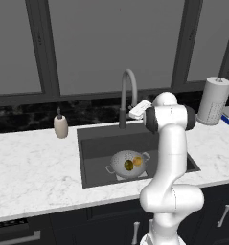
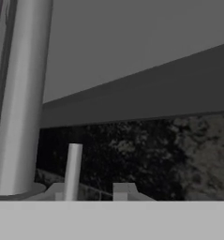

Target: Put the colander in the sink, put the kiwi, kiwi in the colander, and turn on the sink faucet and pour water over the colander.

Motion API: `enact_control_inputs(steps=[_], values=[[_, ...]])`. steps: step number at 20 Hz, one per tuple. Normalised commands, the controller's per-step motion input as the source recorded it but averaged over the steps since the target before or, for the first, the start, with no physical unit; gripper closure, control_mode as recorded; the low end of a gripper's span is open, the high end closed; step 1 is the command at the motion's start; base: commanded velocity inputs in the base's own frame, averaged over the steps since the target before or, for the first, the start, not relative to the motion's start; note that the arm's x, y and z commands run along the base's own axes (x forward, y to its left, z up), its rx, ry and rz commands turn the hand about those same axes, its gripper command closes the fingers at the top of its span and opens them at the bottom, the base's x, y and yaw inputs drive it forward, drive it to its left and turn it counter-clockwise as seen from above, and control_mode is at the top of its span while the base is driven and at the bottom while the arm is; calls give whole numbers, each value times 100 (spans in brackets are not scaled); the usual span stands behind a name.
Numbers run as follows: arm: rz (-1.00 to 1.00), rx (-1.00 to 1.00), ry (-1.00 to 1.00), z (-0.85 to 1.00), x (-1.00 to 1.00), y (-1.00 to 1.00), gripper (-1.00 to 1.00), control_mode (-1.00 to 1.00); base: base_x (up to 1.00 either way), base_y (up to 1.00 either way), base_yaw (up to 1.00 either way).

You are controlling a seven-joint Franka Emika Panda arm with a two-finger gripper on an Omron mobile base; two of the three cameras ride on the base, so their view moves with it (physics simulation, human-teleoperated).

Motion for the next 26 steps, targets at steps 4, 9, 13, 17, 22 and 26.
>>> enact_control_inputs(steps=[4,9,13,17,22,26], values=[[0,5,4,0,11,-14,100,-100,0,0,0],[0,4,3,-2,10,-27,100,-100,0,0,0],[-5,0,0,-4,12,-31,100,-100,0,0,0],[-7,0,0,-6,19,-33,100,-100,0,0,0],[-10,0,0,-4,25,-33,100,-100,0,0,0],[-10,0,2,-4,20,-41,100,-100,0,0,0]])
